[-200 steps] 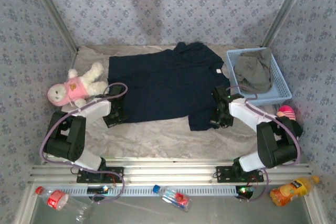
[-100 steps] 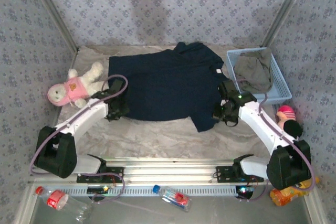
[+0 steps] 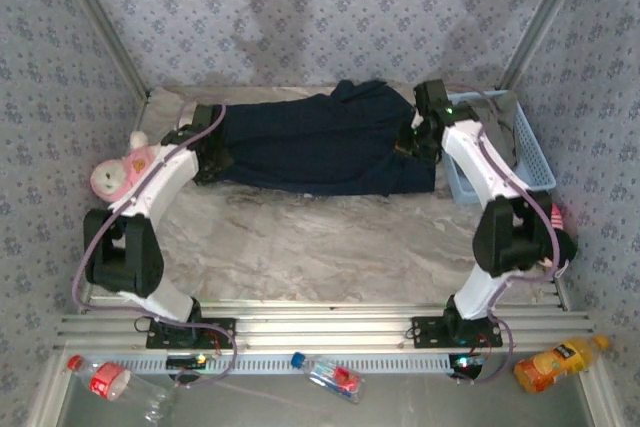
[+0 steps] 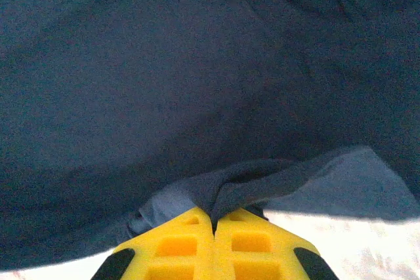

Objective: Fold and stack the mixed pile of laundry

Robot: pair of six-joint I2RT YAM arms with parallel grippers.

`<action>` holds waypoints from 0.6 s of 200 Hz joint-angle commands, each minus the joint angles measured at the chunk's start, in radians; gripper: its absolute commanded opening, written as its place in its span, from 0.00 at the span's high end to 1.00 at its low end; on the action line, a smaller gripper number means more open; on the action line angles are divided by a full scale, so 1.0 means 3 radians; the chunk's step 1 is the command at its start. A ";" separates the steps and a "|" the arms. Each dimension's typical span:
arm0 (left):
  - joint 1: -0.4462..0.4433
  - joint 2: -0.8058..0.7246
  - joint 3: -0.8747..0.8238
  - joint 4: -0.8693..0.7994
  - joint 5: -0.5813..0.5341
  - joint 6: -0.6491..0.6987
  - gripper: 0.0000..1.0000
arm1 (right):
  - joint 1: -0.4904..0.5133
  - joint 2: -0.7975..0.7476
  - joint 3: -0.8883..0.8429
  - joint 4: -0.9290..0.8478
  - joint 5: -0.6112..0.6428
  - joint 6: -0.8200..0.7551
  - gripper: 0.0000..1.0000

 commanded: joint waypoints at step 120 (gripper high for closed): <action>0.0136 0.0717 0.1108 -0.0347 0.0302 0.0564 0.04 | -0.0086 0.0797 0.1001 -0.0110 0.0194 -0.0214 0.40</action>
